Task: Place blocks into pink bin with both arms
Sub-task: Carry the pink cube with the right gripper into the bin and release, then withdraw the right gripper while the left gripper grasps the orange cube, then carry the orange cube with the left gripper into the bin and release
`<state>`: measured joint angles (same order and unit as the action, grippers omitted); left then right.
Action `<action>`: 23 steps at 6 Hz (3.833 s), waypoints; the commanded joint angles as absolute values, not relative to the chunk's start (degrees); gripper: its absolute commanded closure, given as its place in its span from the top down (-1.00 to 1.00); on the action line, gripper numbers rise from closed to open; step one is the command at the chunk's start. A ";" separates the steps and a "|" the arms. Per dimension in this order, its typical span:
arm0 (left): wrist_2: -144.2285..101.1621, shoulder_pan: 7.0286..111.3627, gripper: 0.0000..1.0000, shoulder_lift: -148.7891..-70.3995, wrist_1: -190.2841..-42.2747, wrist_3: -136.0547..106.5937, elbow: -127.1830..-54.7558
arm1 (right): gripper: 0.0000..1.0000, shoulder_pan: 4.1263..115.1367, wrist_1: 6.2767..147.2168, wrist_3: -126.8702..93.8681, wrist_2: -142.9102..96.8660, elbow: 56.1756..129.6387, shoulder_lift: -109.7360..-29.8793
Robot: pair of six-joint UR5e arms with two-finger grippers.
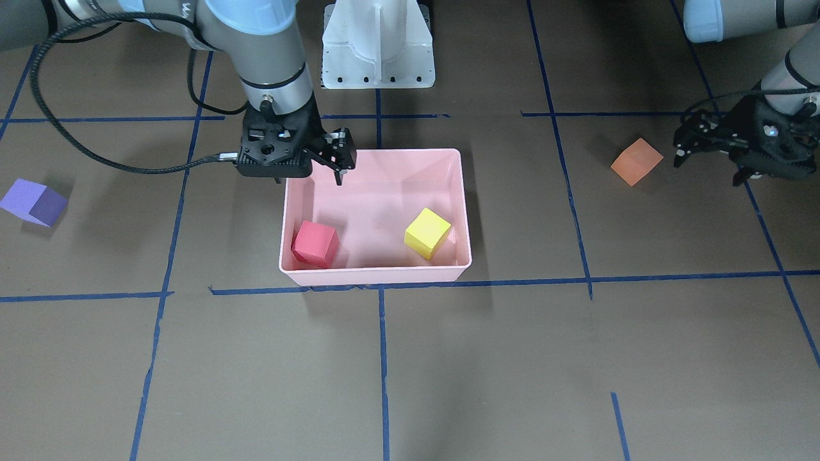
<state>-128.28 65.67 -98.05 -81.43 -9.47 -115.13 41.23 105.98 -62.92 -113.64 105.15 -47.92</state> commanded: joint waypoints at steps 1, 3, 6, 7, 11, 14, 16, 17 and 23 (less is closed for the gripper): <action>-127.79 64.96 1.00 -88.57 -93.32 -9.23 -118.04 | 1.00 47.86 106.61 -49.29 -119.14 109.84 -54.11; -122.30 57.70 1.00 -79.93 -110.23 -9.14 -116.37 | 1.00 54.02 106.35 -34.97 -123.03 113.46 -61.66; -122.52 51.69 1.00 -79.19 -128.97 -9.31 -103.66 | 1.00 62.99 106.00 -17.79 -128.39 115.22 -70.90; -124.00 51.59 1.00 -79.19 -129.11 -9.49 -103.54 | 1.00 63.63 106.00 -17.15 -128.84 115.31 -71.45; -127.62 48.63 1.00 -78.93 -129.11 -12.83 -103.36 | 1.00 63.63 106.00 -17.23 -128.85 115.66 -72.42; -127.27 45.71 1.00 -79.19 -128.94 -13.36 -101.96 | 1.00 63.63 105.91 -17.14 -128.76 115.66 -73.39; -126.48 44.47 0.86 -79.98 -128.85 -13.45 -100.37 | 1.00 63.63 105.91 -17.14 -128.76 115.58 -73.48; -126.56 44.47 0.22 -80.33 -128.76 -13.45 -100.20 | 1.00 63.63 105.91 -17.05 -128.76 115.49 -73.48; -125.08 50.01 0.03 -118.82 -77.52 -23.49 -110.39 | 1.00 73.18 106.00 4.24 -132.86 108.84 -77.68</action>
